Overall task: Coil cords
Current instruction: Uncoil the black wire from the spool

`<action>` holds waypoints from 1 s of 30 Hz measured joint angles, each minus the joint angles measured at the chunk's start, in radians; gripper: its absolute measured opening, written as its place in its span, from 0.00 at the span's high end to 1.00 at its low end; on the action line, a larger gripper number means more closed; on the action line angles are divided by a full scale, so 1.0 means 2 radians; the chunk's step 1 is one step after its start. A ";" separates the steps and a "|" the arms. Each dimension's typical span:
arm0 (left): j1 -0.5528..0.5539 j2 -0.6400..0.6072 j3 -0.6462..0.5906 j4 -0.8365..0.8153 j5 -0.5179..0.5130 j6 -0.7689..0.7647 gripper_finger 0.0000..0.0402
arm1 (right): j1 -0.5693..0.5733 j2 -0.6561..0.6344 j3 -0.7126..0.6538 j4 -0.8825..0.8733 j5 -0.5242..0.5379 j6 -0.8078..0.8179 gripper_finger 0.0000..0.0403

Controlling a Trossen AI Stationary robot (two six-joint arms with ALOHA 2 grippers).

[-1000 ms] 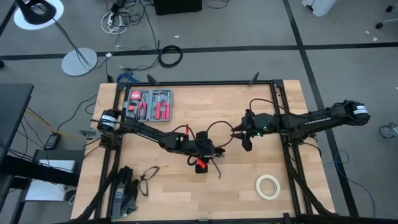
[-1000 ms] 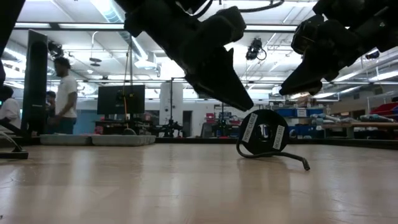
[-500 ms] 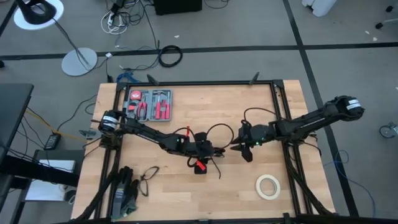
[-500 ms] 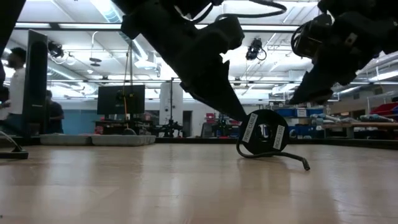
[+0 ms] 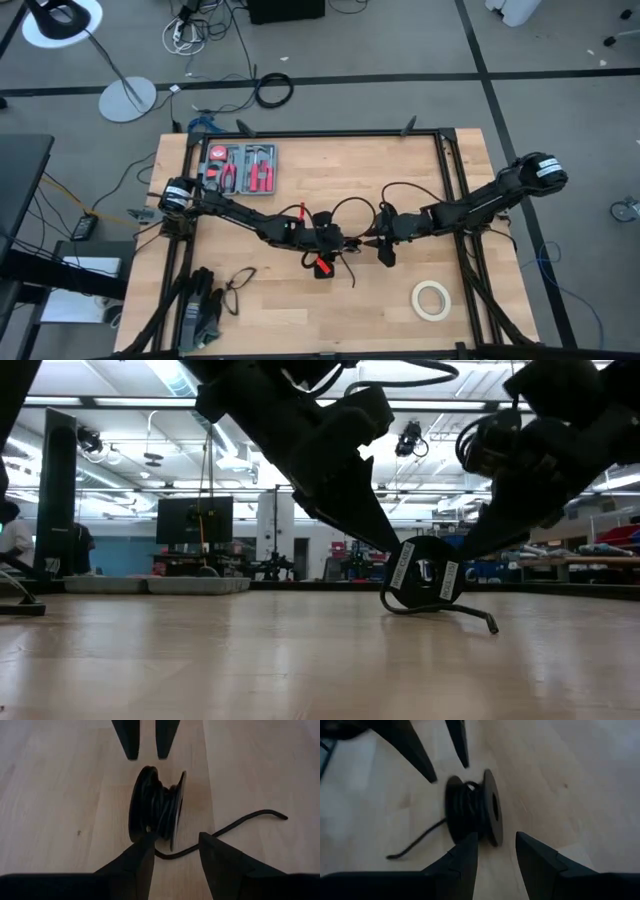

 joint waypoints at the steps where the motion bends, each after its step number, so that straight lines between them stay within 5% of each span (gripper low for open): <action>1: 0.000 0.003 0.000 0.003 0.000 0.000 0.61 | 0.000 0.004 0.000 0.005 -0.001 0.000 0.67; 30: 0.001 0.035 0.000 0.062 -0.015 0.017 0.61 | -0.007 0.008 0.000 0.028 -0.010 0.004 0.67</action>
